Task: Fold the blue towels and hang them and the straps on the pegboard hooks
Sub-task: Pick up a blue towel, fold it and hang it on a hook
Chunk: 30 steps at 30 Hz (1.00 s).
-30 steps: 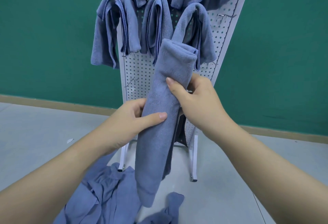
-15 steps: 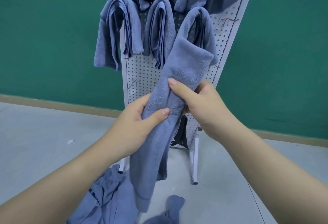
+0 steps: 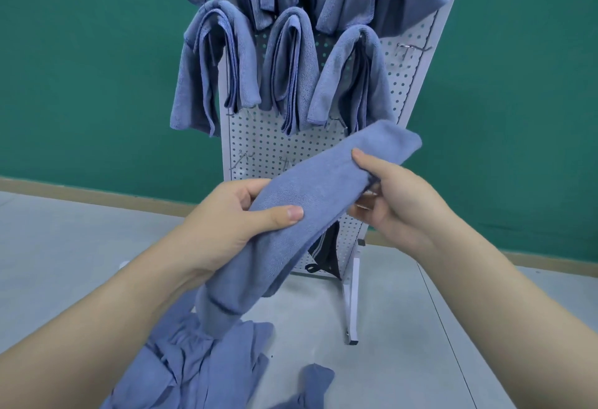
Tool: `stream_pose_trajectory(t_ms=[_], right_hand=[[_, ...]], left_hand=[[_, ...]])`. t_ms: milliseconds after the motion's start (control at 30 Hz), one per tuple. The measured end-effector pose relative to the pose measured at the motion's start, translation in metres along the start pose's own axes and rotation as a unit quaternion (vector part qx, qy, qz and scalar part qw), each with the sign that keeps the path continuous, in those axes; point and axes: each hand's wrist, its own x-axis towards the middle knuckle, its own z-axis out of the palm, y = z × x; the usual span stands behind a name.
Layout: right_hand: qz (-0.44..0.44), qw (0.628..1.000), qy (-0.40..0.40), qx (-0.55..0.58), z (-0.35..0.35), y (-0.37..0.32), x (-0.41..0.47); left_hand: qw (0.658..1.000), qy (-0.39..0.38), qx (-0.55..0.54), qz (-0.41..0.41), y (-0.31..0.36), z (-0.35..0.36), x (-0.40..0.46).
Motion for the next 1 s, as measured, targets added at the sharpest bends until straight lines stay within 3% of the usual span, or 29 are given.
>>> stream_pose_trajectory(t_ms=[100,200,333,500,567,733,833,900,1000], right_hand=[[0.03,0.999,0.03,-0.032,-0.008,0.007,-0.001],[0.019,0.986,0.061,-0.151,-0.014,0.017,-0.004],[-0.082,0.95,0.066,-0.294,-0.018,0.023,-0.016],[-0.214,0.903,-0.113,-0.354,-0.021,0.029,-0.034],[-0.26,0.879,-0.101,-0.387,-0.022,0.036,-0.034],[-0.32,0.868,-0.034,-0.379,-0.026,0.033,-0.035],[-0.349,0.851,-0.032,-0.391,-0.027,0.032,-0.037],[-0.337,0.862,-0.011,-0.379,-0.027,0.028,-0.04],[-0.313,0.882,0.033,-0.351,-0.034,0.018,-0.041]], left_hand=[[1.0,-0.019,-0.002,0.017,0.0,0.001,0.001],[0.999,-0.026,-0.009,0.029,0.0,0.003,0.003],[0.998,-0.02,-0.035,0.039,0.003,0.004,0.008],[0.993,-0.03,-0.104,0.039,0.008,0.012,0.012],[0.991,-0.052,-0.119,0.037,0.011,0.016,0.014],[0.986,-0.087,-0.142,0.014,0.014,0.035,0.015],[0.997,-0.051,-0.05,0.028,0.011,0.047,0.02],[0.994,0.032,0.078,0.074,0.005,0.056,0.026],[0.936,0.166,0.223,0.215,0.002,0.064,0.027]])
